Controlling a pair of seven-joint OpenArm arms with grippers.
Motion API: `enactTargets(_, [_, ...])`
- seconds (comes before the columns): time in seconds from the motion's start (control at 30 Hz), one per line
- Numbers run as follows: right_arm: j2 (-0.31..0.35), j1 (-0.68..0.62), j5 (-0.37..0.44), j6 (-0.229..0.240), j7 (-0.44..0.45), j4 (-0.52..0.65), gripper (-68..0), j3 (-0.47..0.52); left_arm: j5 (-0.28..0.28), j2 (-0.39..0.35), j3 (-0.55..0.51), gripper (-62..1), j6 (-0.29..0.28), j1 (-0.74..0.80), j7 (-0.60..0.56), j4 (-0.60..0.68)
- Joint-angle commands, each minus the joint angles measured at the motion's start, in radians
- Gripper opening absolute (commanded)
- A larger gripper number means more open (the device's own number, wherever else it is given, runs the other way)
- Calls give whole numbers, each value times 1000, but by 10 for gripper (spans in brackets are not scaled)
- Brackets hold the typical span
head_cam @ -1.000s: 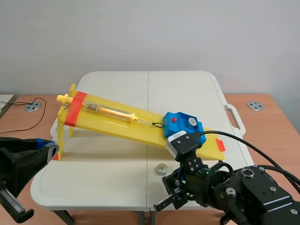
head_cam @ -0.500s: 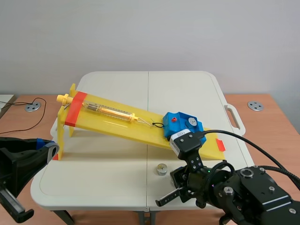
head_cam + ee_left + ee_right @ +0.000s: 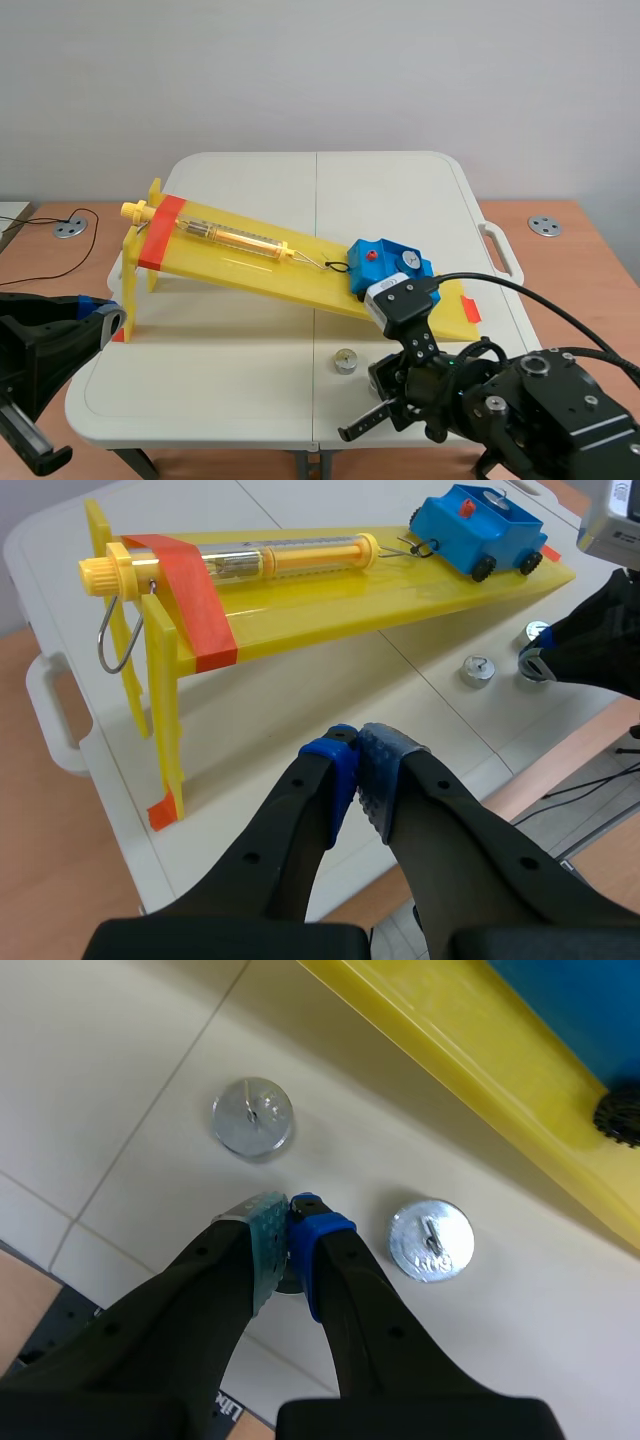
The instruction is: Place the four metal weights on the blue cart on the ramp.
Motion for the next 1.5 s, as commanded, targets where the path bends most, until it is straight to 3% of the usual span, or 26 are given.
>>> enactTargets(0.0, [68,-2,45,-18,12,153,-669,-2,-77,2,-13,-580,-25,-19,-104,65])
enactTargets(0.17, [117,-82,57,-18,3,283,-669,14,-77,2,-13,-580,-25,-19,-104,65])
enactTargets(0.43, [158,-194,198,-11,-28,475,-669,107,-77,2,-13,-580,-25,-19,-104,65])
enactTargets(0.83, [154,-257,458,-11,-54,709,-669,402,-77,2,-13,-580,-25,-19,-104,65])
enactTargets(1.07, [128,-169,513,-12,-47,701,-669,462,-77,2,-13,-580,-25,-19,-104,65])
enactTargets(1.27, [66,-60,523,-11,-49,607,-669,457,-77,2,-13,-580,-25,-19,-104,65])
enactTargets(1.47, [43,13,523,-11,-48,513,-669,455,-77,2,-13,-580,-25,-19,-104,65])
